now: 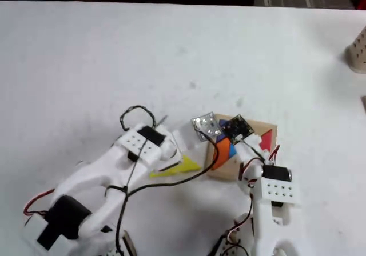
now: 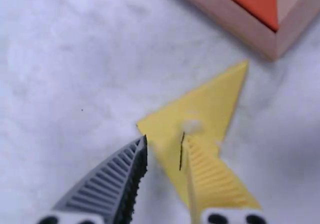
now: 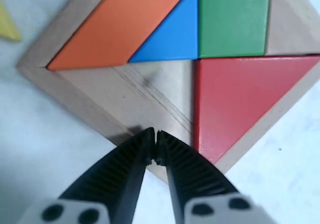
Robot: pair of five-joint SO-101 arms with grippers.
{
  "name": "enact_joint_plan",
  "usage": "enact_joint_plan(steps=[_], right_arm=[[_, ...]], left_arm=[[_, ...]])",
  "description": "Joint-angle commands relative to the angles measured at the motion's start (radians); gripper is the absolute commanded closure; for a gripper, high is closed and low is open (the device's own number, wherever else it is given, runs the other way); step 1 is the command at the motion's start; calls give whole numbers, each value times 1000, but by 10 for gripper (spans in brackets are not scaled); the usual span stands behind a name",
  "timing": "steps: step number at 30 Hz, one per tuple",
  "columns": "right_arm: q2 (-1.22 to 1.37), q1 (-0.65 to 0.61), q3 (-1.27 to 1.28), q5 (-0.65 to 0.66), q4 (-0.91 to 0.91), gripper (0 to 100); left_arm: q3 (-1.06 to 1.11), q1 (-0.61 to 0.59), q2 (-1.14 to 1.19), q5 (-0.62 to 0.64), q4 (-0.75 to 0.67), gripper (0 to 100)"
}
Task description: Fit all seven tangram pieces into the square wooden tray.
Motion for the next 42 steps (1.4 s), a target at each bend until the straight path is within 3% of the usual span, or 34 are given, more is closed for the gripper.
enact_joint_plan(steps=[1, 4, 9, 14, 18, 22, 29, 42], right_arm=[[-2, -2, 2, 9, 7, 982], [-2, -2, 2, 9, 7, 982], [-2, -2, 2, 9, 8, 982], [-2, -2, 2, 9, 8, 982], [-2, -2, 2, 11, 10, 982], [-2, -2, 2, 11, 10, 982], [-2, -2, 2, 11, 10, 982], [-2, -2, 2, 11, 10, 982]], left_arm=[[-74, 5, -84, -11, 167, 691], [-83, 5, -125, -15, 203, 604], [-91, 1, -54, -143, 121, 660], [-98, -61, 101, -150, -11, 674], [-195, -88, 182, -133, 28, 676], [-233, -81, 228, -26, 37, 726], [-241, -79, 232, -18, 66, 847], [-242, -79, 228, -5, 89, 918]])
